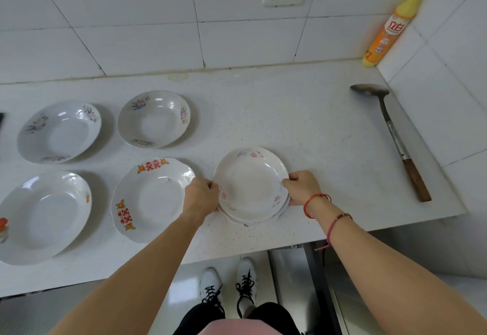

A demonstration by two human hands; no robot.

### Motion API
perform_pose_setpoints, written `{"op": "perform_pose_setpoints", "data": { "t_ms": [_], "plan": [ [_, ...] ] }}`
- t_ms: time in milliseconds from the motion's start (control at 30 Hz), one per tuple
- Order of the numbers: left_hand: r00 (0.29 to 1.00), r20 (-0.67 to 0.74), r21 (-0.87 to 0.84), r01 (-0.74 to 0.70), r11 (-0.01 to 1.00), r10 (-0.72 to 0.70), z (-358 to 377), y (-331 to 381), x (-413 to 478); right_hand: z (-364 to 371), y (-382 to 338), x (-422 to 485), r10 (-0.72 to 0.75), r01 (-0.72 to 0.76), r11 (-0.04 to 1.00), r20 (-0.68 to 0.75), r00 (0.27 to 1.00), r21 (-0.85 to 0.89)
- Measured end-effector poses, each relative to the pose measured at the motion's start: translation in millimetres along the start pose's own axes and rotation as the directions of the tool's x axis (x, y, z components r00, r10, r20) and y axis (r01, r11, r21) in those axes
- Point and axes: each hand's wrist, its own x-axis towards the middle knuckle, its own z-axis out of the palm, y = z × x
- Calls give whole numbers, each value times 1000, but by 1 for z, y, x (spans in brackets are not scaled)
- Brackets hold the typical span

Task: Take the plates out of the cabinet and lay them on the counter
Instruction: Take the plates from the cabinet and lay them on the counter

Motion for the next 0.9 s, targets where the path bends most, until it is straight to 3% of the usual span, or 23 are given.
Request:
{"op": "perform_pose_setpoints", "data": {
  "t_ms": [233,467,900],
  "plan": [
    [997,-11,119,-76,990,78,-7,3,-1,-6,-4,-4,-33,32,996,-3,999,-86],
    [990,-24,186,-132,974,139,-10,12,-13,-13,-15,-18,-131,109,979,-121,984,-175],
    [998,-11,40,-64,997,65,-10,15,-12,-12,-20,-16,-225,177,940,-141,964,-290]
  ]
}}
